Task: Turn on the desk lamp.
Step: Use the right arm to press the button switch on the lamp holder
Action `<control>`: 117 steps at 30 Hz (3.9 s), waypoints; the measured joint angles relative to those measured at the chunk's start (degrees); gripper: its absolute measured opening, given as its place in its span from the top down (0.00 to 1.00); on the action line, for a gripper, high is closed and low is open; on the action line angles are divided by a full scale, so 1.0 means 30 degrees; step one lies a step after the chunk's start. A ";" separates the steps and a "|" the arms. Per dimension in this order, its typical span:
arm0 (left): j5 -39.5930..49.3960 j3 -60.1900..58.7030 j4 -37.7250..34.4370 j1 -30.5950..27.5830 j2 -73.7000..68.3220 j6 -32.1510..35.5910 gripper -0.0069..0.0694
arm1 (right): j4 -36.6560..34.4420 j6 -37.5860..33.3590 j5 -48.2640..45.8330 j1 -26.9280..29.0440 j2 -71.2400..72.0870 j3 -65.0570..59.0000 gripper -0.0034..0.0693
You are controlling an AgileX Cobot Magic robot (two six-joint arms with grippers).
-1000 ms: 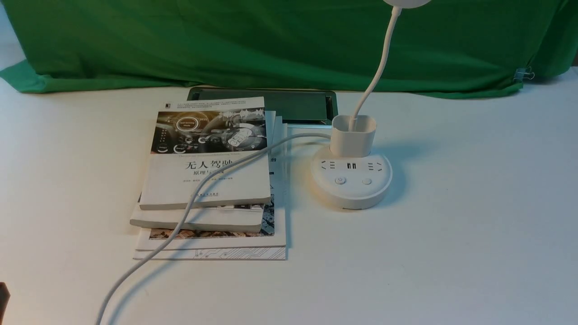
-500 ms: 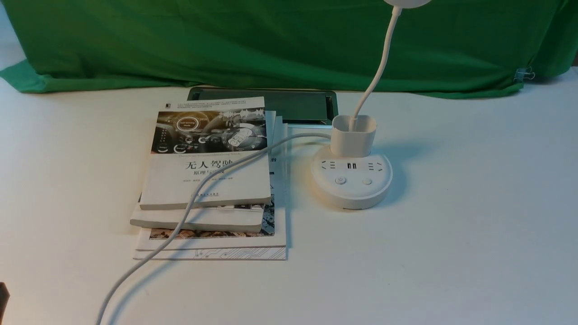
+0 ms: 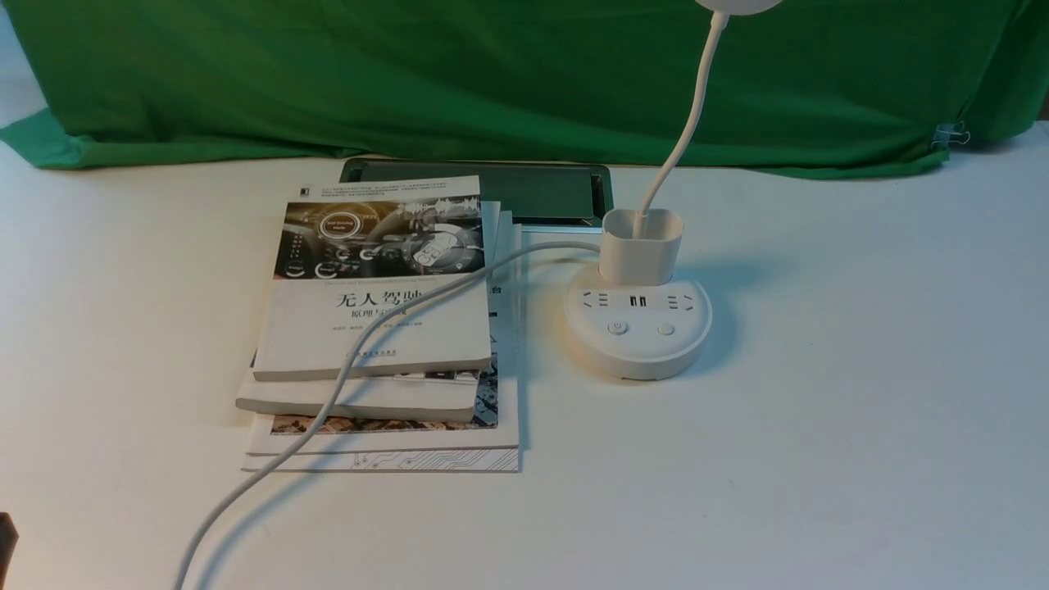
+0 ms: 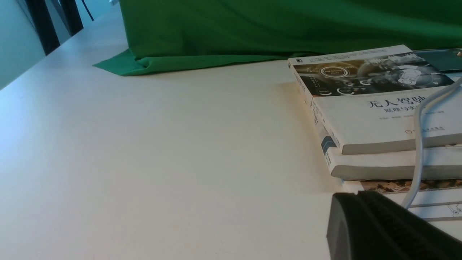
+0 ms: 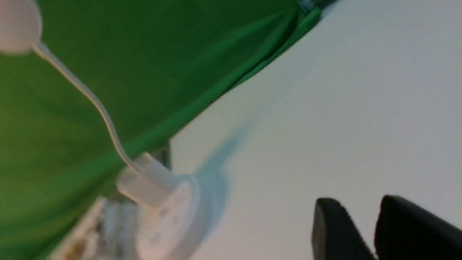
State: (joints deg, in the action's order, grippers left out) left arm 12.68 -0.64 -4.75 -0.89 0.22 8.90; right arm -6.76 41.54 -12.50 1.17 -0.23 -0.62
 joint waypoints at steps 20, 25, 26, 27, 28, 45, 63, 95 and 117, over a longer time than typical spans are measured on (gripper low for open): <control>0.0000 0.0000 0.0038 0.0000 0.0000 0.0000 0.88 | -0.0312 -0.4104 0.2146 0.0000 -0.0351 0.1102 0.73; 0.0000 0.0000 0.0038 0.0000 0.0000 0.0000 0.88 | -0.0277 -1.0153 0.1756 0.0000 -0.2832 0.4560 0.90; 0.0000 0.0000 0.0038 0.0000 0.0000 0.0000 0.88 | -0.0260 -1.1353 0.1501 0.0000 -0.3705 0.5371 0.91; 0.0000 0.0000 0.0038 0.0000 0.0000 0.0000 0.88 | -0.0231 -1.2793 0.1128 0.0000 -0.4426 0.6223 0.91; 0.0000 0.0000 0.0038 0.0000 0.0000 0.0000 0.88 | -0.0231 -1.4657 0.0435 0.0000 -0.5780 0.8016 0.91; 0.0000 0.0000 0.0038 0.0000 0.0000 0.0000 0.88 | -0.0202 -2.1851 -1.1685 -0.5941 -1.9729 2.0504 0.91; 0.0000 0.0000 0.0038 0.0000 0.0000 0.0000 0.88 | -0.0239 -2.1793 -1.4047 -0.7417 -3.1177 2.6740 0.91; 0.0000 0.0000 0.0038 0.0000 0.0000 0.0000 0.88 | 0.0696 -2.1250 -0.8158 -0.9120 -3.8854 2.8824 0.91; 0.0000 0.0000 0.0038 0.0000 0.0000 0.0000 0.88 | 0.0774 -2.0767 -0.8302 -0.9120 -3.9769 2.9275 0.91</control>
State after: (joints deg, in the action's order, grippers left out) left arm 12.68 -0.64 -4.64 -0.89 0.22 8.90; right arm -4.44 -20.76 -37.41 -26.19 -119.54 87.20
